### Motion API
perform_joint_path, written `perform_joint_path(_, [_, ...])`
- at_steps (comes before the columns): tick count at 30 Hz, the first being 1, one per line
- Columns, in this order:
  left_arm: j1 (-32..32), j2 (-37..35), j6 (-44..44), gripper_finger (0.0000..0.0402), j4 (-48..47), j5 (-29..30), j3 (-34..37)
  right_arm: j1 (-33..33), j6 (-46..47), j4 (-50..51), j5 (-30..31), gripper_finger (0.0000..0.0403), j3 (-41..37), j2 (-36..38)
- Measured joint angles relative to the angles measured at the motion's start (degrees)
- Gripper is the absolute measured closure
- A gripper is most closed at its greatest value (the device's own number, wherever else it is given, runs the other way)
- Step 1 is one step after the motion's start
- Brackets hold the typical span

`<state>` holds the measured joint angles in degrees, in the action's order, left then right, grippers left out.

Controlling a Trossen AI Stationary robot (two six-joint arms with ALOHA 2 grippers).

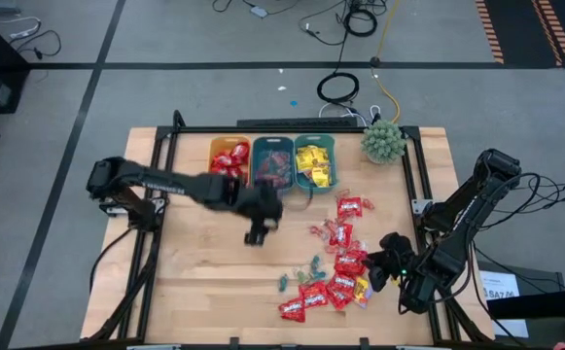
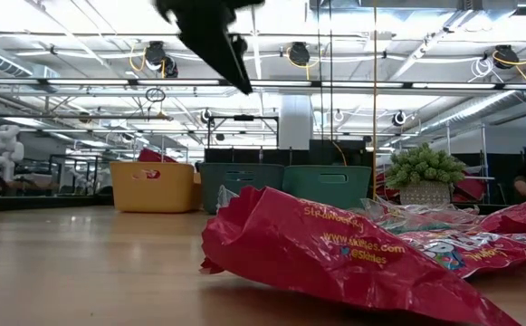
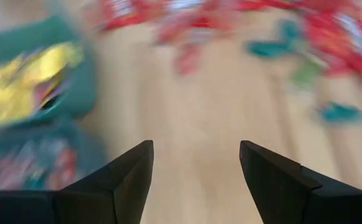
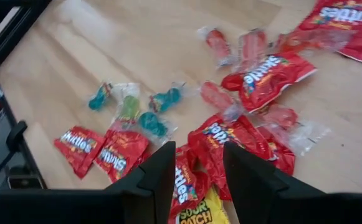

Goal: Sort candy
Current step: Put the transparent blue gummy into the blue bin

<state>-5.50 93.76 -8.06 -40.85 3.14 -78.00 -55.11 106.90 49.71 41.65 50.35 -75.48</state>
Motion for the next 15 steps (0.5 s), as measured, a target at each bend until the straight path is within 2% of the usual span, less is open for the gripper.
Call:
perform_joint_path(6, [-9.3,1.19,-5.86,0.0153,5.41,0.5,2.06,0.0,-7.2,-4.0,0.02,0.0277,0.0,0.02])
perform_joint_path(12, [-14.4,6.4,2.42,0.0153,20.16,1.2,3.18,-0.11,-11.76,-8.05,-0.09,0.0277,0.0,0.04])
perform_joint_path(15, [-15.91,10.07,4.6,0.0153,24.3,1.06,3.16,-0.11,-13.84,-10.5,-1.45,0.0277,0.04,0.05])
